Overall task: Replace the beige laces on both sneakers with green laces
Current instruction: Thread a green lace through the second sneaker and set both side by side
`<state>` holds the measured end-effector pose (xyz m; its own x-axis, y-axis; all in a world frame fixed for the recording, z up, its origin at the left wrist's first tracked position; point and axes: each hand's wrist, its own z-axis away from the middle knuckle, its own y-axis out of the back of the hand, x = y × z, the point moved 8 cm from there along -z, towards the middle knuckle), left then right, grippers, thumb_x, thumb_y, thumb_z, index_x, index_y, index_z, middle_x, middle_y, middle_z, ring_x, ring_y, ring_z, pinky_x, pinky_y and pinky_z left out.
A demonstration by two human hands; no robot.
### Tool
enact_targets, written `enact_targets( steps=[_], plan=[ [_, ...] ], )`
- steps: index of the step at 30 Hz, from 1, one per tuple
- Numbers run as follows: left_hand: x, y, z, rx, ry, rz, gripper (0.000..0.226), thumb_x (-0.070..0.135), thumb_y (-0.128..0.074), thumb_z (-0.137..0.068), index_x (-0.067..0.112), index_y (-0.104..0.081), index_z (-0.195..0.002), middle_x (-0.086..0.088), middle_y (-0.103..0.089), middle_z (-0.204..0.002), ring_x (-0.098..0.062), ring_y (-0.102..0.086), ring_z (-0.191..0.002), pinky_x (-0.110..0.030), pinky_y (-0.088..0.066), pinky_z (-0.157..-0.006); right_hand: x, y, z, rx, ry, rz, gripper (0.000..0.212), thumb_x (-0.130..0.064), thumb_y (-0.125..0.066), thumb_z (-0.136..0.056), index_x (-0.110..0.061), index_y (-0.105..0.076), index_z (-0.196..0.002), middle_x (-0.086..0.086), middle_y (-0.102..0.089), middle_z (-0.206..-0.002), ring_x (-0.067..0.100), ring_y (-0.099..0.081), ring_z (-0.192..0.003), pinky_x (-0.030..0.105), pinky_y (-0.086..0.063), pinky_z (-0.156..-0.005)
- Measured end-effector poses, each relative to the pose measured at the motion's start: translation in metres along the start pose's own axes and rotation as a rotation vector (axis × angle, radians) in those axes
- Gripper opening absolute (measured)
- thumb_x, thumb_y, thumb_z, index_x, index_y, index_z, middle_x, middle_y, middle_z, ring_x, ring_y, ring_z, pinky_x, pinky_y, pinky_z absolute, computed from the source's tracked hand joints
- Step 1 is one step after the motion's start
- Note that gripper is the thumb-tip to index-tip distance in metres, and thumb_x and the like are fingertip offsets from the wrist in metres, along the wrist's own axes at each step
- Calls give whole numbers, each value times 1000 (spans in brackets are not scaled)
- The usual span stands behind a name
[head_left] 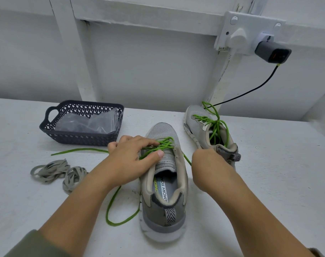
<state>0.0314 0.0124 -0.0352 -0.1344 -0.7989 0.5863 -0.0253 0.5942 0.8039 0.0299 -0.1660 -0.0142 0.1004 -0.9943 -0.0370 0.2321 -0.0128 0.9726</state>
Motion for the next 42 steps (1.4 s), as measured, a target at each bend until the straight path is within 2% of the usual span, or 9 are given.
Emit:
enact_targets(
  steps=[5, 11, 17, 23, 28, 33, 36, 39, 42],
  plan=[
    [-7, 0, -1, -59, 35, 123, 60, 85, -28, -64, 61, -54, -113, 38, -51, -115, -1, -35, -123, -38, -20, -105, -22, 19, -20, 230, 232, -193, 26, -8, -49, -92, -19, -64, -109, 7, -61, -97, 27, -59, -91, 36, -50, -71],
    [-11, 0, -2, -74, 49, 188, 50, 85, -33, -63, 67, -54, -105, 37, -53, -115, -3, -38, -121, -48, -22, -110, 6, -5, -8, 44, -21, -76, 34, 4, -44, -89, -14, -31, -63, 1, -33, -66, 18, -43, -66, 27, -39, -65],
    [-13, 0, -2, -73, 54, 179, 56, 85, -31, -63, 62, -55, -108, 35, -54, -115, -4, -39, -120, -48, -22, -109, -16, 20, -22, 265, 174, -270, 20, -12, -50, -94, -15, -62, -110, 8, -61, -98, 28, -60, -94, 37, -51, -74],
    [-11, -1, -2, -66, 64, 136, 61, 84, -26, -61, 61, -54, -110, 38, -51, -114, 1, -35, -120, -33, -16, -90, 0, -12, -16, 4, 65, -113, 28, -7, -43, -94, -12, -37, -67, 2, -37, -67, 25, -43, -70, 27, -36, -54],
    [-13, -3, -3, -73, 65, 190, 53, 83, -31, -63, 62, -55, -105, 37, -53, -111, -4, -39, -121, -45, -23, -108, -19, 8, -29, 111, 130, -227, 22, -10, -52, -90, -13, -62, -110, 10, -62, -104, 29, -62, -91, 31, -50, -68],
    [-11, -1, -2, -63, 72, 149, 61, 84, -27, -60, 59, -55, -108, 36, -53, -113, 0, -37, -119, -34, -18, -95, 0, -3, -28, 44, -9, -113, 28, 3, -46, -86, -11, -38, -63, 5, -39, -66, 15, -35, -54, 24, -28, -44],
    [-9, -2, -2, -65, 69, 141, 62, 84, -26, -60, 58, -56, -109, 34, -53, -110, 0, -38, -115, -34, -18, -91, -4, -5, -23, 14, 17, -99, 26, -2, -48, -90, -12, -40, -68, 4, -43, -74, 18, -42, -59, 24, -31, -47],
    [-10, -2, -2, -66, 69, 139, 63, 83, -26, -61, 58, -55, -110, 35, -52, -110, 1, -37, -115, -34, -17, -90, -22, 13, -31, 190, 182, -197, 23, -8, -53, -90, -16, -63, -110, 9, -58, -107, 30, -58, -93, 36, -52, -73],
    [-9, -2, -2, -61, 66, 144, 63, 84, -27, -60, 58, -56, -110, 36, -52, -110, 0, -36, -116, -34, -17, -92, -16, 11, -33, 108, 118, -155, 16, -1, -50, -87, -9, -63, -83, 10, -58, -82, 27, -56, -73, 31, -49, -60]
  ],
)
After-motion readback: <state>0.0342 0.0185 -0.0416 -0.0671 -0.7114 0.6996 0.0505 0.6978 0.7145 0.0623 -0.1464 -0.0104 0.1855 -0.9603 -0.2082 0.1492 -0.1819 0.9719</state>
